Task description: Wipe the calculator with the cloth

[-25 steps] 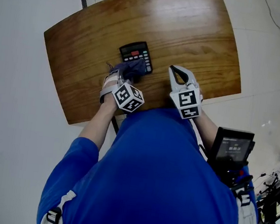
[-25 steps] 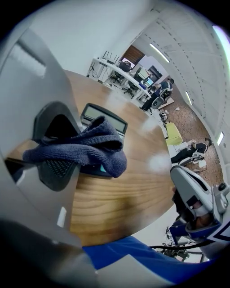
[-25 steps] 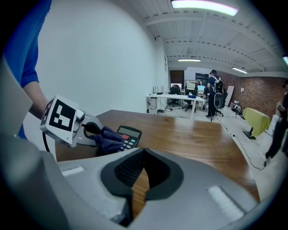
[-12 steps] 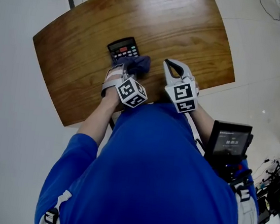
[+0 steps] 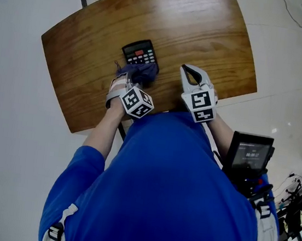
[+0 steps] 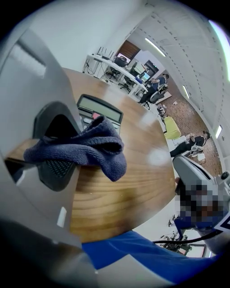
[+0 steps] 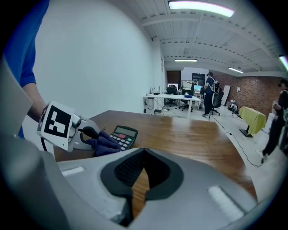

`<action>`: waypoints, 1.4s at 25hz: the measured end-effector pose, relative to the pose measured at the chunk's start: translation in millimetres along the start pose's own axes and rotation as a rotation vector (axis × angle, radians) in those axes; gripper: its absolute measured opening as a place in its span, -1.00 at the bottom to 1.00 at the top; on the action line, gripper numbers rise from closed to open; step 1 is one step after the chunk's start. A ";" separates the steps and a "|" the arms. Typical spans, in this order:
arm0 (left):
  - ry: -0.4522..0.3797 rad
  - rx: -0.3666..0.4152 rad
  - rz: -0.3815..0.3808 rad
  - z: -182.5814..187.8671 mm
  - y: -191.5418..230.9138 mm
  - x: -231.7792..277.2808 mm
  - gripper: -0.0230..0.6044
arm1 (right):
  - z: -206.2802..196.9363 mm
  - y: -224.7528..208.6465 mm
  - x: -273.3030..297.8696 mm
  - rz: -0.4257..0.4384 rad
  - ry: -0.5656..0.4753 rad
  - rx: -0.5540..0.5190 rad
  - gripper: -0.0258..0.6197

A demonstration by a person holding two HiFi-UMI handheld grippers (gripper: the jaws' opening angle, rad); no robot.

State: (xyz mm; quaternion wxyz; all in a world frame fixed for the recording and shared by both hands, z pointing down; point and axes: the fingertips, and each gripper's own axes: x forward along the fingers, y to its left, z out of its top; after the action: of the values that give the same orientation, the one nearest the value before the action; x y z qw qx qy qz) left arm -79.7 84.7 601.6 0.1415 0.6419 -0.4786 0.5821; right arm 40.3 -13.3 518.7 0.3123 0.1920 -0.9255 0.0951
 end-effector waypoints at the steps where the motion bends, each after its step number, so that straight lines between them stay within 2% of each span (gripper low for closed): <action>1: 0.006 -0.006 0.003 -3.9 1.2 -0.7 -0.73 | 0.5 0.9 0.3 0.003 -0.001 -0.001 -0.92; 11: 0.037 -0.026 0.023 -21.2 6.7 2.0 -0.73 | 1.5 6.3 1.4 0.016 -0.007 -0.004 -0.92; 13: 0.026 -0.053 0.032 -21.3 8.7 1.2 -0.73 | 2.1 7.3 1.1 0.020 -0.015 -0.008 -0.92; 15: -0.001 -0.112 0.043 -22.0 11.5 -3.1 -0.73 | 2.6 10.0 0.5 0.029 -0.024 -0.011 -0.92; 20: -0.077 -0.315 0.080 -30.1 13.7 -25.3 -0.73 | 0.4 21.1 -2.6 0.067 -0.044 -0.032 -0.92; 28: -0.199 -0.587 0.179 -42.0 0.2 -81.2 -0.73 | 9.4 54.0 -15.2 0.174 -0.108 -0.063 -0.92; 31: -0.253 -0.649 0.207 -37.1 -2.2 -94.1 -0.73 | 15.3 59.0 -20.7 0.196 -0.133 -0.087 -0.92; 35: -0.312 -0.667 0.211 -34.2 10.8 -99.3 -0.73 | 32.9 58.3 -17.0 0.181 -0.151 -0.089 -0.92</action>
State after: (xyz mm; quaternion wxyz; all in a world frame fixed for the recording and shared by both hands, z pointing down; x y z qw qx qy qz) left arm -95.5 149.2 519.6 0.2076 0.5886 -0.7211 0.3010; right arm 10.8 35.0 479.1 0.2400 0.1004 -0.9632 0.0671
